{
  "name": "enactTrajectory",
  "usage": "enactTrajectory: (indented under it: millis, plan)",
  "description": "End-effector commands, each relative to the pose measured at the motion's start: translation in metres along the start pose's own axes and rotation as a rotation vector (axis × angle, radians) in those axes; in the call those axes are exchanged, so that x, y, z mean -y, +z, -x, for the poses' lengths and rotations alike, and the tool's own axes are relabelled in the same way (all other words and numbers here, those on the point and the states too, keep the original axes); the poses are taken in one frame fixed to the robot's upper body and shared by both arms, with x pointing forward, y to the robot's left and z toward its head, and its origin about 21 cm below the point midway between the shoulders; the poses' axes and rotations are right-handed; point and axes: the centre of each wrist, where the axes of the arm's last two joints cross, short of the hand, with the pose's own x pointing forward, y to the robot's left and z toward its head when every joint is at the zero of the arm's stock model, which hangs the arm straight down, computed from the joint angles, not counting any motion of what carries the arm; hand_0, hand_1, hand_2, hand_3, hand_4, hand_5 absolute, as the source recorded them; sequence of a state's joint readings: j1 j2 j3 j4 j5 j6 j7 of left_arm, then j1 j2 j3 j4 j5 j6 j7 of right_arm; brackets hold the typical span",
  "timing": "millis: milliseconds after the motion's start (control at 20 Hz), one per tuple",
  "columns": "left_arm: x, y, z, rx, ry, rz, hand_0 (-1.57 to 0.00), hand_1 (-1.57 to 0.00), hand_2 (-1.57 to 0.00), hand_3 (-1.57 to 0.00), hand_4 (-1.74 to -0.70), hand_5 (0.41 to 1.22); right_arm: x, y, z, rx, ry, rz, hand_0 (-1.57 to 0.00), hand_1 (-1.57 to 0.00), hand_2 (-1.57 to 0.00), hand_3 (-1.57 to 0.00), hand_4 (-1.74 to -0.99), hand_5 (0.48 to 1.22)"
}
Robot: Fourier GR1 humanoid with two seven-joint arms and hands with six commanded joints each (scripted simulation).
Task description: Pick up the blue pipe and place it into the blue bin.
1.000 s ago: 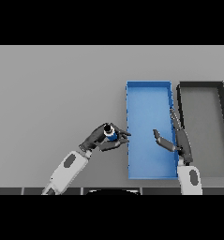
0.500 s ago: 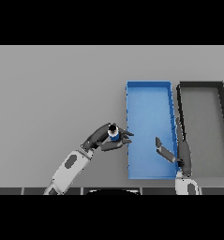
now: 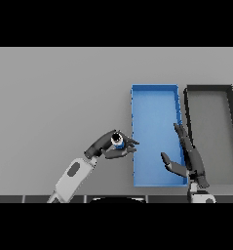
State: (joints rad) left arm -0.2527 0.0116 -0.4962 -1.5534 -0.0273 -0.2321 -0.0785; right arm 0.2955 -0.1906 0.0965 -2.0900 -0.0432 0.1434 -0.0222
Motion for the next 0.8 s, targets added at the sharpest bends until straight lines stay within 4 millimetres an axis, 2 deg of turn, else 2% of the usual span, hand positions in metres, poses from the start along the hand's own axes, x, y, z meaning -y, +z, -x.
enactTrajectory:
  millis: [0,250,500,650,750]
  plan:
    - [-0.002,-0.001,-0.003,-0.01,0.0,-0.004,-1.57,-1.57,-1.57,-1.57,-1.47,1.221,-0.003,-0.01,-0.009,-0.023,-0.011,-0.067,0.0,-0.02,-0.12,0.0,-1.228,0.588]
    - [0.002,-0.001,-0.001,-0.024,-0.007,0.001,-1.57,-1.57,-1.57,-1.57,-1.47,1.221,-0.011,-0.046,-0.039,-0.069,0.065,-0.283,0.0,-0.01,-0.09,0.0,-1.27,0.558]
    - [-0.001,-0.002,-0.002,-0.032,-0.028,-0.002,-1.57,-1.57,-1.57,-1.57,-1.47,1.221,-0.037,-0.076,-0.063,0.005,0.11,-0.465,0.0,0.0,-0.04,0.0,-1.302,0.559]
    - [-0.009,-0.006,0.0,-0.023,-0.03,0.005,-1.57,-1.57,-1.57,-1.57,-1.47,1.221,-0.054,-0.087,-0.074,0.039,0.104,-0.558,0.0,0.0,-0.04,0.0,-1.282,0.555]
    - [-0.007,-0.004,0.003,-0.02,-0.017,0.015,-1.57,-1.57,-1.57,-1.57,-1.46,1.221,-0.063,-0.095,-0.085,0.078,0.117,-0.597,0.0,0.0,-0.05,0.0,-1.253,0.554]
